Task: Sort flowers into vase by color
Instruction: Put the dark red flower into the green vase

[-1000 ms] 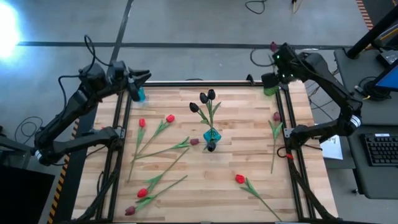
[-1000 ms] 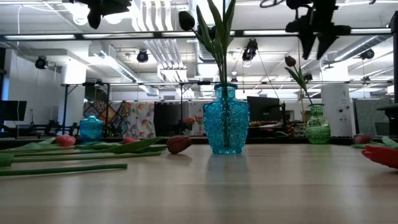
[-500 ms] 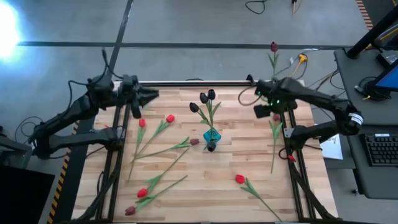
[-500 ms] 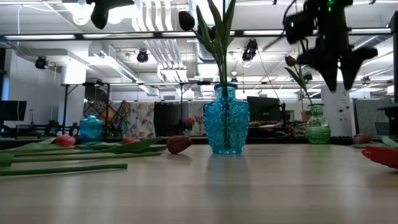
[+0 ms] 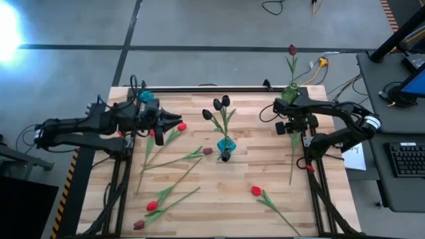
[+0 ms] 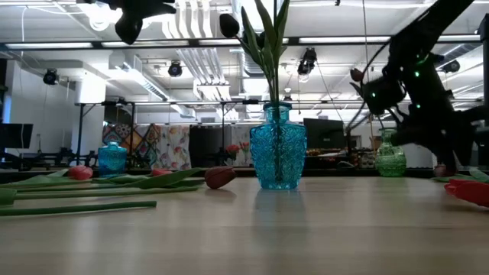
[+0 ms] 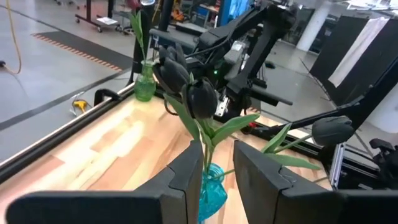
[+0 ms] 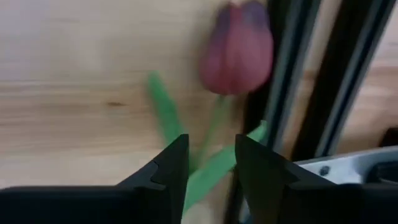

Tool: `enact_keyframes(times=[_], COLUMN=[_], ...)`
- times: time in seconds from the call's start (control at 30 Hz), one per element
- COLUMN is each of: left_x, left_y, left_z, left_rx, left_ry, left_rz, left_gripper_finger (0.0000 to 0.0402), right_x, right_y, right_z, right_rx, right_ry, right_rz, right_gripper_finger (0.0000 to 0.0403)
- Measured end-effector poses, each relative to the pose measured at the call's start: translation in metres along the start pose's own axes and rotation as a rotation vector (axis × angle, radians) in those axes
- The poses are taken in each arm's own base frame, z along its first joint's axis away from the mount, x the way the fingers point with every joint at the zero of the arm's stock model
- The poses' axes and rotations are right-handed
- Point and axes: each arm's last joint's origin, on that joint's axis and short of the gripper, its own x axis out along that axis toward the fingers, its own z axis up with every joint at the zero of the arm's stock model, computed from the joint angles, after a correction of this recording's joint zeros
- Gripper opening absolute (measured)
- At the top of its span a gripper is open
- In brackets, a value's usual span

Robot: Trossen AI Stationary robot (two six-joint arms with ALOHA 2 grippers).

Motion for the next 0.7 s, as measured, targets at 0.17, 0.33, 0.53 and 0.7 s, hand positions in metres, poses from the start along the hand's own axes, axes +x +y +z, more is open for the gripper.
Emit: enact_keyframes(times=[0.17, 0.33, 0.53, 0.7], left_x=[0.005, 0.009, 0.012, 0.011], left_y=[0.000, -0.001, -0.001, -0.001], left_z=[0.001, 0.001, 0.000, 0.001], left_rx=[0.001, 0.003, -0.003, -0.005], left_ry=[0.005, 0.014, 0.022, 0.019], left_rz=[0.019, 0.026, 0.029, 0.028], left_gripper_finger=[0.0077, 0.0077, 0.0077, 0.0077], right_x=[0.015, 0.023, 0.022, 0.011], right_y=[-0.001, 0.000, 0.001, -0.002], right_z=[0.004, 0.007, 0.009, 0.011], right_rx=[0.010, -0.013, -0.047, -0.036], right_ry=[0.002, 0.001, -0.015, -0.096], right_rz=[-0.002, 0.004, 0.010, 0.042], right_gripper_finger=[0.0093, 0.0072, 0.0044, 0.0013])
